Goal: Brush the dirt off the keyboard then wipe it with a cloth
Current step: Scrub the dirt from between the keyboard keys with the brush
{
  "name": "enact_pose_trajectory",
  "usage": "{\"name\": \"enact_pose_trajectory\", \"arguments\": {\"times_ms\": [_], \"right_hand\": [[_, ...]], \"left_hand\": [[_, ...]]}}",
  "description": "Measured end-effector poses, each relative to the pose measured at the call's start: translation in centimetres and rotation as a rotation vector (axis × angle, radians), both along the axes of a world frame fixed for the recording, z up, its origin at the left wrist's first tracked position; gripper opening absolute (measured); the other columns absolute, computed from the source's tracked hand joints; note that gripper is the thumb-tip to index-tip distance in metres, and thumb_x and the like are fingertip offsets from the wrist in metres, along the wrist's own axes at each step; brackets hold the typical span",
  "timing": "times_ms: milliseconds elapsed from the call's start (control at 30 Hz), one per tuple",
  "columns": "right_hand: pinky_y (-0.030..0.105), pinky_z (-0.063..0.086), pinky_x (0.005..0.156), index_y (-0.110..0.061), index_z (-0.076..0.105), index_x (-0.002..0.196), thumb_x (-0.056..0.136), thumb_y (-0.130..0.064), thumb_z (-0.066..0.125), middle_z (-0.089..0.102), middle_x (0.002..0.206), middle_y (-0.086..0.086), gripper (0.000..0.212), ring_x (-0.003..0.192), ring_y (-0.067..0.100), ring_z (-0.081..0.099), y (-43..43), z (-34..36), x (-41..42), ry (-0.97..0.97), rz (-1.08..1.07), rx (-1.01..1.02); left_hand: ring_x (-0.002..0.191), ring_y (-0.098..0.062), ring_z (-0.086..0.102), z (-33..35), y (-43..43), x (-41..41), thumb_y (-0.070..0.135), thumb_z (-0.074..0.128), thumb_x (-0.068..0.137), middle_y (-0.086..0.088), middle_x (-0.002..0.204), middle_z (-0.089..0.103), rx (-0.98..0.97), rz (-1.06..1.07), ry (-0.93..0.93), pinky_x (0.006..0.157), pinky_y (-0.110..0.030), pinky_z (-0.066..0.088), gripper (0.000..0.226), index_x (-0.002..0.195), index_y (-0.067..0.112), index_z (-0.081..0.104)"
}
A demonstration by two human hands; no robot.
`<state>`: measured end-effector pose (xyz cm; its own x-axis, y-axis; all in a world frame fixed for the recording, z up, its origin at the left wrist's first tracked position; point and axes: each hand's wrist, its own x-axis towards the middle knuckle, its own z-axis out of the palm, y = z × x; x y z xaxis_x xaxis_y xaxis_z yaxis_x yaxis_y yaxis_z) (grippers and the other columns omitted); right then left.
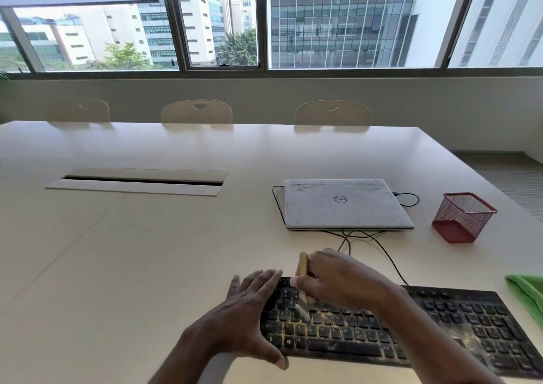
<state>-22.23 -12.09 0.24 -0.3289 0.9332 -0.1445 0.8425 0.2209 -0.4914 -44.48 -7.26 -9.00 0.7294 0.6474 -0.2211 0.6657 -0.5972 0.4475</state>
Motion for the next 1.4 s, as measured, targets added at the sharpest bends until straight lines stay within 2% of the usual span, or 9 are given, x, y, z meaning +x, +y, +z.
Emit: {"name": "enact_pose_trajectory", "arguments": {"times_ms": [200, 367, 500, 567, 733, 867, 1000, 1233, 1400], "right_hand": [[0.033, 0.05, 0.06, -0.027, 0.053, 0.072, 0.104, -0.045, 0.049, 0.055, 0.068, -0.008, 0.037, 0.055, 0.006, 0.046, 0.5, 0.2, 0.3, -0.011, 0.001, 0.048], [0.036, 0.049, 0.063, -0.025, 0.054, 0.076, 0.104, -0.043, 0.048, 0.056, 0.074, -0.004, 0.035, 0.059, 0.009, 0.047, 0.4, 0.6, 0.3, -0.075, 0.082, -0.004], [0.018, 0.042, 0.06, -0.026, 0.063, 0.09, 0.104, -0.04, 0.051, 0.059, 0.076, -0.014, 0.023, 0.062, 0.001, 0.053, 0.5, 0.7, 0.4, -0.013, 0.139, 0.023], [0.018, 0.043, 0.059, -0.021, 0.067, 0.094, 0.103, -0.04, 0.054, 0.062, 0.078, -0.011, 0.024, 0.062, 0.002, 0.053, 0.3, 0.4, 0.5, -0.015, 0.153, 0.003], [0.017, 0.037, 0.051, -0.026, 0.058, 0.074, 0.101, -0.039, 0.057, 0.054, 0.066, -0.008, 0.03, 0.051, 0.005, 0.043, 0.1, 0.7, 2.3, -0.058, 0.066, -0.026], [0.019, 0.039, 0.047, -0.021, 0.066, 0.082, 0.1, -0.04, 0.06, 0.058, 0.063, -0.008, 0.027, 0.048, 0.005, 0.045, 0.1, 0.3, 2.4, 0.021, -0.066, 0.111], [0.017, 0.04, 0.044, -0.008, 0.068, 0.082, 0.101, -0.036, 0.06, 0.06, 0.064, -0.003, 0.035, 0.043, 0.006, 0.042, -0.2, -0.7, 1.4, 0.029, -0.051, 0.051], [0.021, 0.036, 0.045, -0.01, 0.059, 0.071, 0.103, -0.037, 0.055, 0.051, 0.06, -0.004, 0.042, 0.046, 0.007, 0.038, -0.2, -0.2, 1.6, 0.045, -0.145, 0.159], [0.02, 0.037, 0.045, -0.01, 0.062, 0.075, 0.103, -0.031, 0.055, 0.053, 0.061, -0.005, 0.036, 0.045, 0.009, 0.04, -0.6, -0.4, 1.1, 0.069, -0.098, 0.023]], "left_hand": [[0.147, -0.002, -0.027, 0.1, 0.0, 0.0, 0.075, 0.081, 0.064, 0.013, 0.168, -0.015, -0.008, -0.004, -0.003, 0.116, -0.042, -0.026, 0.146, 0.158, 0.031, -0.022], [0.146, -0.002, -0.027, 0.3, 0.0, 0.0, 0.075, 0.081, 0.063, 0.013, 0.168, -0.015, -0.006, -0.003, 0.005, 0.117, -0.042, -0.026, 0.147, 0.159, 0.03, -0.021], [0.148, -0.003, -0.026, 0.3, 0.1, 0.3, 0.077, 0.081, 0.061, 0.012, 0.169, -0.013, 0.007, -0.017, 0.011, 0.117, -0.043, -0.025, 0.148, 0.159, 0.03, -0.02], [0.149, -0.003, -0.026, 0.4, 0.1, 0.6, 0.078, 0.081, 0.061, 0.012, 0.169, -0.012, 0.01, -0.024, 0.015, 0.118, -0.044, -0.025, 0.149, 0.159, 0.031, -0.02], [0.148, -0.002, -0.027, 0.7, 0.0, 0.8, 0.076, 0.082, 0.061, 0.01, 0.169, -0.011, 0.006, -0.021, 0.011, 0.119, -0.044, -0.025, 0.149, 0.158, 0.03, -0.022], [0.148, -0.004, -0.027, 0.8, 0.1, 1.1, 0.075, 0.082, 0.062, 0.008, 0.17, -0.01, -0.006, -0.031, 0.021, 0.117, -0.044, -0.026, 0.148, 0.158, 0.031, -0.022], [0.148, -0.004, -0.025, 0.9, 0.1, 1.8, 0.075, 0.082, 0.063, 0.007, 0.17, -0.008, -0.009, -0.051, 0.021, 0.118, -0.045, -0.026, 0.147, 0.158, 0.03, -0.022], [0.147, -0.003, -0.025, 0.9, 0.2, 1.9, 0.075, 0.081, 0.064, 0.006, 0.17, -0.009, -0.015, -0.056, 0.031, 0.118, -0.045, -0.026, 0.147, 0.158, 0.029, -0.022], [0.151, -0.006, -0.022, 0.9, 0.2, 1.9, 0.074, 0.081, 0.064, 0.006, 0.17, -0.008, -0.012, -0.054, 0.028, 0.12, -0.048, -0.024, 0.147, 0.159, 0.027, -0.021]]}}
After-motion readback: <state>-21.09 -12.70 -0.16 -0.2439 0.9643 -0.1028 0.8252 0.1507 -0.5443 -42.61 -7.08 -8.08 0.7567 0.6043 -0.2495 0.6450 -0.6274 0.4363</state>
